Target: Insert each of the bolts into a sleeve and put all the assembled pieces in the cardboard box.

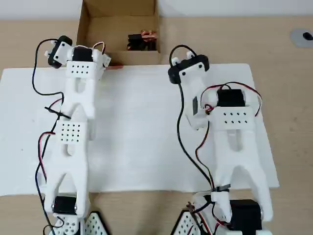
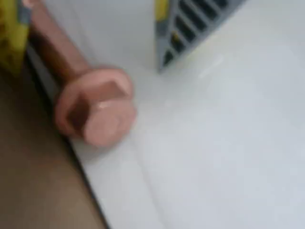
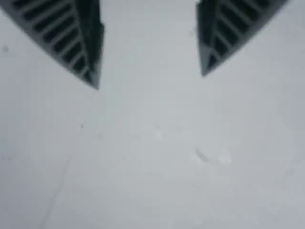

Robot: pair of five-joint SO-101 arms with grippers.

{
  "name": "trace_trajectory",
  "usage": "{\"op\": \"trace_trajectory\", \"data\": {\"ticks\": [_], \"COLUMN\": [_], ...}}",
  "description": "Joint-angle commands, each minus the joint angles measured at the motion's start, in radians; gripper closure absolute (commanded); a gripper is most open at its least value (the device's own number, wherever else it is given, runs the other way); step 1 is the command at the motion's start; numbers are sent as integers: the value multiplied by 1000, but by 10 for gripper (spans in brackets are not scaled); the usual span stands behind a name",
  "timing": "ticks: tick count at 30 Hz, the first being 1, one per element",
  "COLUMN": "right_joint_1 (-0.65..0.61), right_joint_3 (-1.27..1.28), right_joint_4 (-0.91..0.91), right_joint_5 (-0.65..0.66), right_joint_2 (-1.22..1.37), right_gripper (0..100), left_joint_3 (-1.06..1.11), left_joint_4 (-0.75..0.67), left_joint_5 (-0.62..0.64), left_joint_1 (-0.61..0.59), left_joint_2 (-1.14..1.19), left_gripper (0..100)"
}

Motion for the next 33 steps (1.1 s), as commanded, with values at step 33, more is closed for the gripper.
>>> {"op": "trace_trajectory", "data": {"ticks": [33], "right_joint_1": [13], "right_joint_3": [2], "right_joint_4": [-6], "right_joint_5": [-11], "right_joint_2": [-41], "right_gripper": [822], "left_joint_3": [-227], "left_joint_4": [258], "left_joint_5": [-229], "left_joint_1": [28], "left_joint_2": [-535], "left_gripper": [998]}}
